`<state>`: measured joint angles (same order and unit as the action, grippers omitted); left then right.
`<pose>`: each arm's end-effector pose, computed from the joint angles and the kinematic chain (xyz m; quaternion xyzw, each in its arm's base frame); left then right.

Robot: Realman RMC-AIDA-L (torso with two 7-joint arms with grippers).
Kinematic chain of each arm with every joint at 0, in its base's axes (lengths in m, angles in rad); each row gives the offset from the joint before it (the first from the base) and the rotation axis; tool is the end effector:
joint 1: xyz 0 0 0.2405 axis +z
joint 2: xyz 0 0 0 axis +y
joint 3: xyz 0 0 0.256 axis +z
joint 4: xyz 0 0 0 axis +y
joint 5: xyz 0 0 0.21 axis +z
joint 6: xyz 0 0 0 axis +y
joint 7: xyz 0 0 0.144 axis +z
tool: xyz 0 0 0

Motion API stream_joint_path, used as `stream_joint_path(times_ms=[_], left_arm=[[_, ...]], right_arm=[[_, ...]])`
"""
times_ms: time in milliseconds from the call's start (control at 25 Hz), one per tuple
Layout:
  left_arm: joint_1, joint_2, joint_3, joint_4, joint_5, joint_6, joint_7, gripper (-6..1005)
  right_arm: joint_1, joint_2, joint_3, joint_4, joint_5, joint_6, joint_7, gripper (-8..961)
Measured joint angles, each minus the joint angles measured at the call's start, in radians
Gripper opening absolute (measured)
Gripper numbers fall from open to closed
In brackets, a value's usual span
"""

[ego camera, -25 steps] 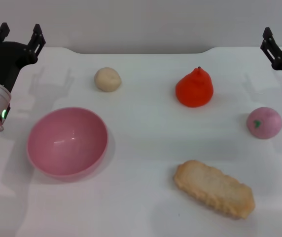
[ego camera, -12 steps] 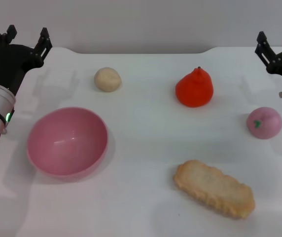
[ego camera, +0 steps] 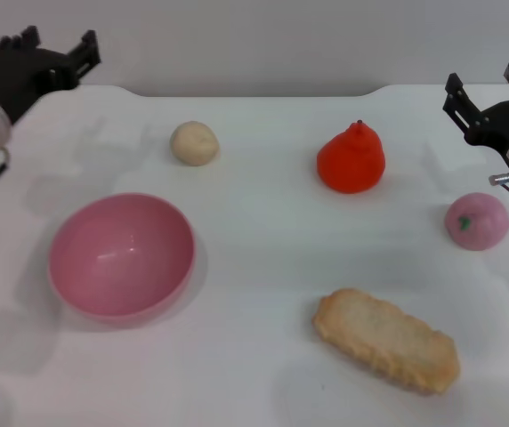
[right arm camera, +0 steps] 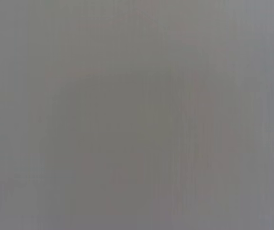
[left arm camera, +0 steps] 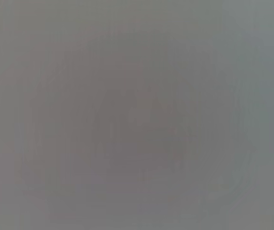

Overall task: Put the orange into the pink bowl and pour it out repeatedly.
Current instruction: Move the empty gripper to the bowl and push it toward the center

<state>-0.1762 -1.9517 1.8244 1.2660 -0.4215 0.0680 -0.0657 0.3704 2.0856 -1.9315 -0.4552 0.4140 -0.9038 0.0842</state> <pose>-0.2355 0.3773 0.0334 -0.7423 -0.3068 -0.2422 0.5442 0.2900 0.3552 -0.0273 -0.7230 0.2204 0.2957 0.5842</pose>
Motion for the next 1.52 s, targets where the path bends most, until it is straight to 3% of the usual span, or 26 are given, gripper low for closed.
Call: stream_joint_path(times_ms=[40,120,280,400,600,800,1120,1520], left_arm=[[0.023,-0.004,-0.028,0.073,0.012,-0.087,0.015,783],[0.064,-0.033,-0.104,0.233,0.034,-0.319,0.073,783],[0.081,-0.105,-0.222,0.454,0.047,-0.781,0.220,782],[0.058,-0.107,-0.234,0.525,0.048,-1.000,0.236,782],[-0.005,-0.108,-0.225,0.537,0.107,-1.238,0.173,782],[-0.050,-0.109,-0.171,0.479,0.202,-1.308,0.118,782],[-0.125,-0.110,-0.169,0.351,0.207,-1.319,0.097,782],[-0.154,-0.112,-0.161,0.304,0.204,-1.317,0.097,782]], right_arm=[[0.001,-0.001,-0.001,-0.006,0.000,0.003,0.001,787],[0.002,-0.001,-0.001,-0.009,0.000,0.003,0.001,785],[0.009,-0.004,0.000,-0.019,0.000,0.016,0.001,782],[0.013,-0.005,0.002,-0.029,-0.002,0.029,0.001,779],[0.017,-0.006,0.000,-0.029,-0.005,0.031,0.002,775],[0.015,-0.006,0.000,-0.025,-0.007,0.031,0.002,771],[0.013,-0.005,0.003,-0.024,-0.008,0.031,0.002,764],[0.009,-0.006,0.008,-0.027,-0.008,0.031,-0.004,755]])
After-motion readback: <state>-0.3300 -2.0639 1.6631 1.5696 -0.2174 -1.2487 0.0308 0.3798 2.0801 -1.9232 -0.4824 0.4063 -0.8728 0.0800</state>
